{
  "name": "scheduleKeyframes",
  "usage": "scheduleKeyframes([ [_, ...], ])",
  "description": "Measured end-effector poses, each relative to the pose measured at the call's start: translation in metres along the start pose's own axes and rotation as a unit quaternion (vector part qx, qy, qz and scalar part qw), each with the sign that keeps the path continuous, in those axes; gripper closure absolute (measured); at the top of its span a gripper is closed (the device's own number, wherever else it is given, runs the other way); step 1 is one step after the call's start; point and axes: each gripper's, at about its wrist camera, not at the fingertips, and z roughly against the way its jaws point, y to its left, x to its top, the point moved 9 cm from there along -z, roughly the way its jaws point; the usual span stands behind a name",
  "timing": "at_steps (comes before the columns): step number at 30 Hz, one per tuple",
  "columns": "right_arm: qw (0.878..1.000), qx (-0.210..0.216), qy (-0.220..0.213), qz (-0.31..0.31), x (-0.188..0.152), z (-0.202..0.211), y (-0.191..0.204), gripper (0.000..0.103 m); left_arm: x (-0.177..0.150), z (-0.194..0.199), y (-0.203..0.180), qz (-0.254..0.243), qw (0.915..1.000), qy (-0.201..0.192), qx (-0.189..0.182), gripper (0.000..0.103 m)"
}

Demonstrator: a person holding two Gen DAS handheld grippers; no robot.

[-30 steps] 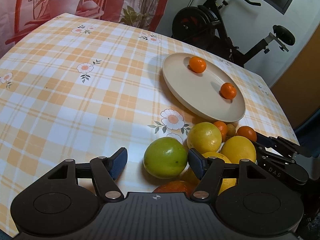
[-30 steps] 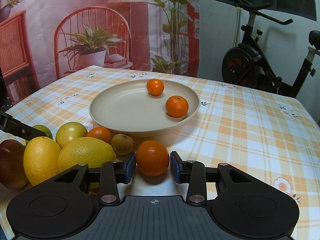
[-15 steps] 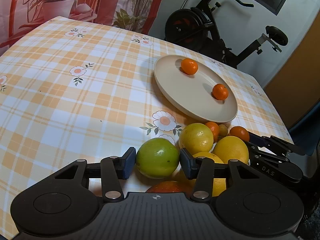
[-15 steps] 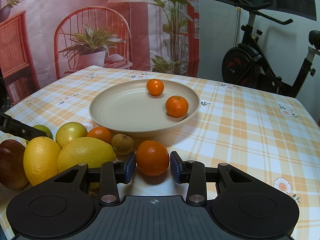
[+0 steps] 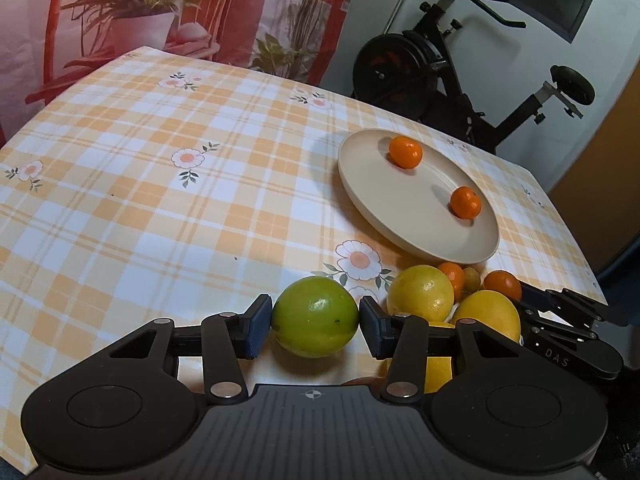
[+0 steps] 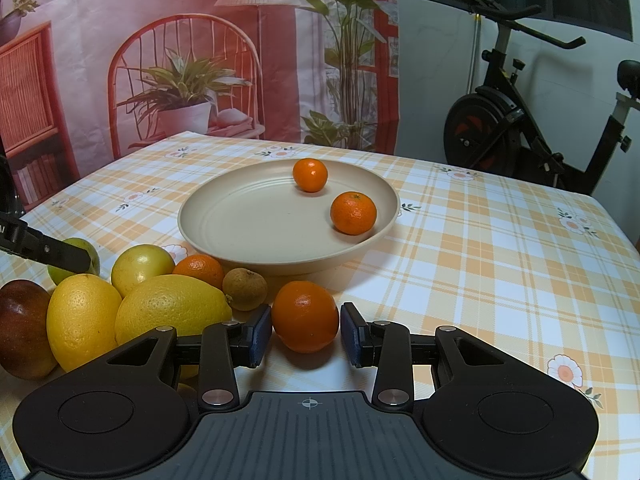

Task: Organize fruits
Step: 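Grasp the green lime with the left gripper while the right gripper grasps a tangerine, then lower the lime onto the plate with the left gripper while the right gripper lowers the tangerine there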

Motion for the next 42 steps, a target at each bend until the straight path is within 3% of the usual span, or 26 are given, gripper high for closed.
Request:
scheduleKeyframes([
  [27, 1.0, -0.004, -0.015, -0.016, 0.002, 0.006, -0.006, 0.07, 0.014, 0.016, -0.005, -0.032, 0.9986, -0.041, 0.009, 0.053],
  [42, 0.997, -0.011, -0.061, -0.053, 0.022, 0.016, -0.024, 0.07, 0.049, 0.012, -0.028, -0.082, 0.9946, -0.064, -0.001, 0.053],
])
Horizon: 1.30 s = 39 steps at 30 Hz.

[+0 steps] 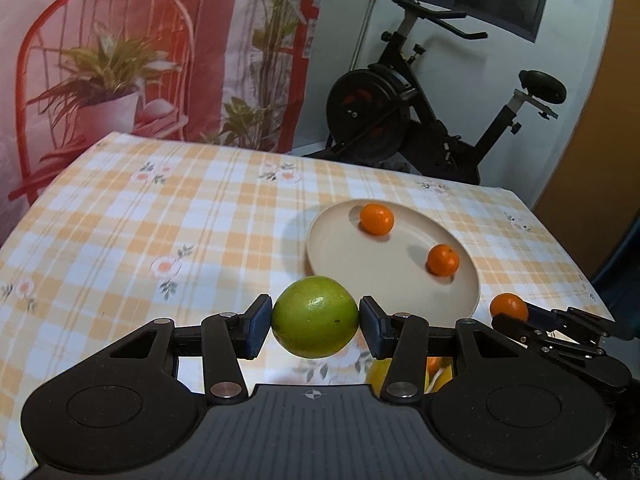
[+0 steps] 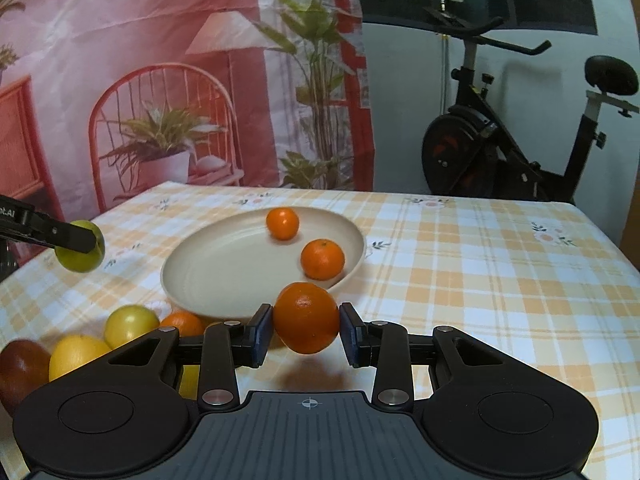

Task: Organize fruits
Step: 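Lower the lime onto the plate with the left gripper while the right gripper lowers the tangerine there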

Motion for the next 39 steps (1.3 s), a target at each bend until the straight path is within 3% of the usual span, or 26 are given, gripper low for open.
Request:
scheduleKeyframes([
  [12, 1.0, 0.01, -0.007, 0.015, 0.023, -0.024, -0.003, 0.07, 0.023, -0.037, -0.026, -0.046, 0.9988, 0.008, -0.009, 0.053],
  [23, 0.997, 0.02, 0.046, 0.063, 0.027, -0.065, 0.007, 0.07, 0.021, -0.083, -0.025, -0.065, 0.9968, 0.047, 0.0, 0.052],
  [39, 0.993, 0.003, 0.066, 0.1, 0.027, -0.094, 0.005, 0.07, 0.034, -0.108, -0.027, -0.086, 0.9953, 0.041, 0.014, 0.053],
])
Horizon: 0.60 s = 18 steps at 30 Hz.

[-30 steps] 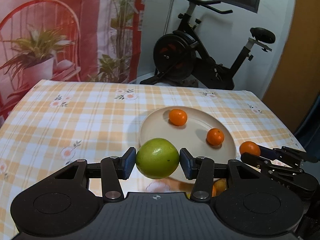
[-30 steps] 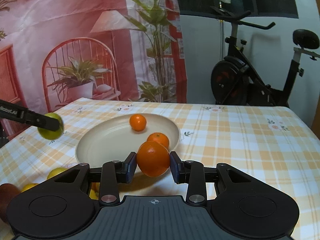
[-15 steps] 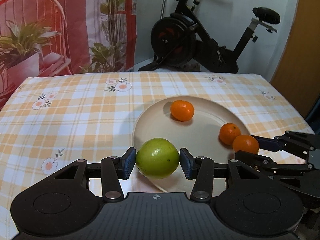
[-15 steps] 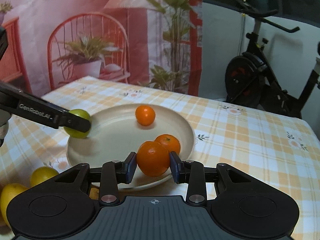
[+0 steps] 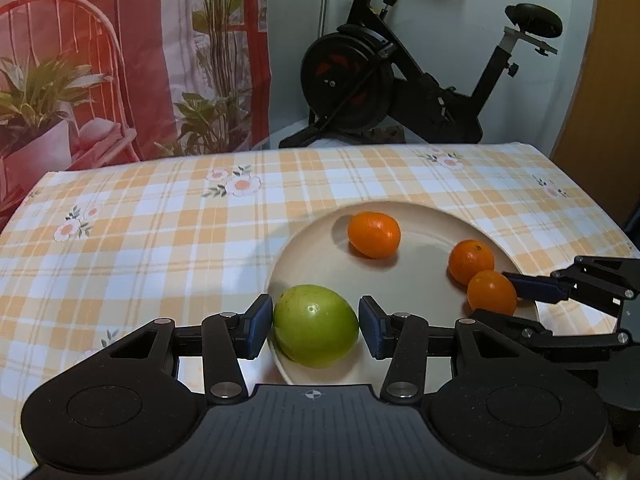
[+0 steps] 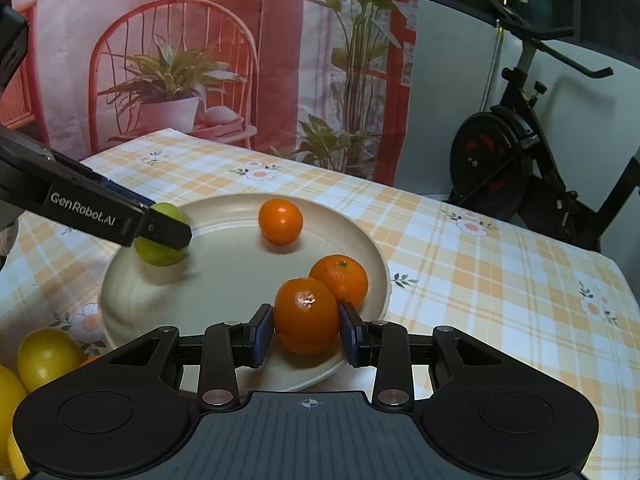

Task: Organize fruits
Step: 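Lower the lime onto the plate with the left gripper while the right gripper lowers the tangerine there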

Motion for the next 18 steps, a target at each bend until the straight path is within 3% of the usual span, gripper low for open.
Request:
scheduleKeyframes([
  [14, 1.0, -0.019, -0.011, -0.007, 0.012, -0.014, -0.013, 0.068, 0.023, -0.017, -0.001, 0.002, 0.9997, -0.013, 0.019, 0.053],
  [18, 1.0, -0.019, -0.022, -0.01, 0.012, -0.008, -0.012, 0.065, 0.024, -0.014, 0.001, 0.015, 0.9997, -0.016, 0.01, 0.05],
])
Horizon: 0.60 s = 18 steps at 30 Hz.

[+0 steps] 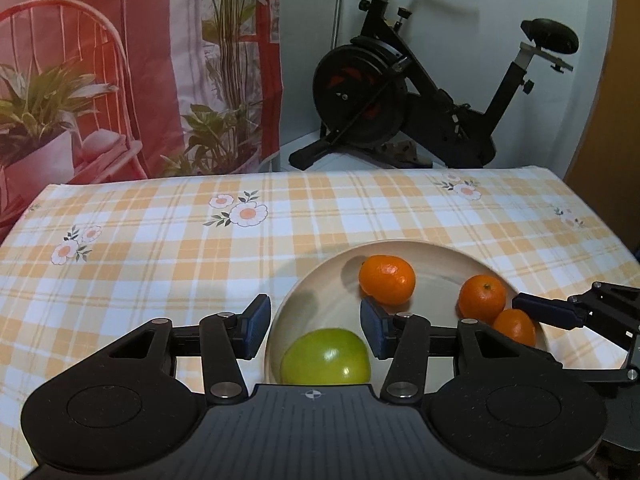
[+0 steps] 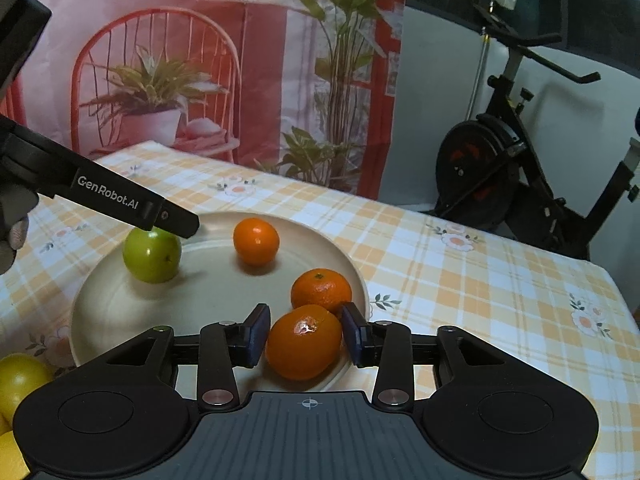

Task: Organize fruits
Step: 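Lower the lime onto the plate with the left gripper while the right gripper lowers the tangerine there, then move both grippers back to the fruit pile beside the plate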

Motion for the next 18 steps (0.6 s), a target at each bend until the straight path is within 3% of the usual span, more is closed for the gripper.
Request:
scheduleKeyframes([
  [8, 0.999, 0.013, -0.031, -0.028, 0.001, 0.032, 0.002, 0.065, -0.004, 0.021, 0.007, 0.015, 0.9998, -0.011, -0.003, 0.048],
  [18, 0.993, 0.011, -0.055, -0.102, -0.024, 0.077, -0.002, 0.064, -0.019, 0.059, 0.01, 0.017, 0.9997, -0.018, -0.006, 0.047],
])
